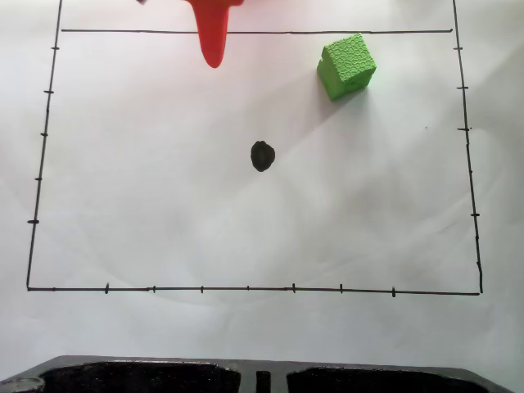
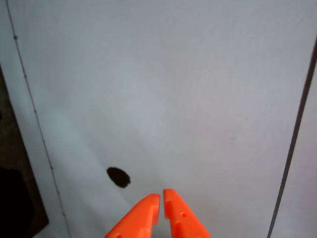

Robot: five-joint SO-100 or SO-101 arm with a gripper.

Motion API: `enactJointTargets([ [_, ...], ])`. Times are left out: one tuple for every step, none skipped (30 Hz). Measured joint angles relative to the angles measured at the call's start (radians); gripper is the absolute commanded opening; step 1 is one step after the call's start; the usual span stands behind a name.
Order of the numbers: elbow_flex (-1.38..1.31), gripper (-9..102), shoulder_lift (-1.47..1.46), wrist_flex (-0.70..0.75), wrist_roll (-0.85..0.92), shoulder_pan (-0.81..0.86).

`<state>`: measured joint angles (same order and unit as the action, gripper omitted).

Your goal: Grasp the colored block, Place it on the black dot, and then return the arm to the default position.

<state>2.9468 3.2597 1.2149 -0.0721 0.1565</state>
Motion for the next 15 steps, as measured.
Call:
enactJointTargets([
  [0.000, 0, 0.000, 0.000, 0.000, 0.000],
  [0.000, 0, 0.000, 0.000, 0.000, 0.000],
  [0.000, 0, 0.000, 0.000, 0.000, 0.000],
  [0.000, 0, 0.000, 0.000, 0.000, 0.000],
  [0.000, 0, 0.000, 0.000, 0.000, 0.000],
  [0.000, 0, 0.000, 0.000, 0.000, 0.000],
  [0.000, 0, 0.000, 0.000, 0.000, 0.000],
  [0.000, 0, 0.000, 0.000, 0.000, -0.002],
  [0.000, 0, 0.000, -0.003, 0.003, -0.003],
  [0.000, 0, 0.000, -0.015, 0.003, -0.005],
  [0.002, 0, -0.011, -0.038, 0.000, -0.008],
  [0.002, 0, -0.028, -0.066, -0.003, -0.008],
  [-0.003, 0, -0.060, -0.083, -0.006, -0.009],
  [-0.018, 0, -0.114, -0.092, -0.006, -0.014],
  [-0.049, 0, -0.176, -0.100, -0.009, -0.023],
])
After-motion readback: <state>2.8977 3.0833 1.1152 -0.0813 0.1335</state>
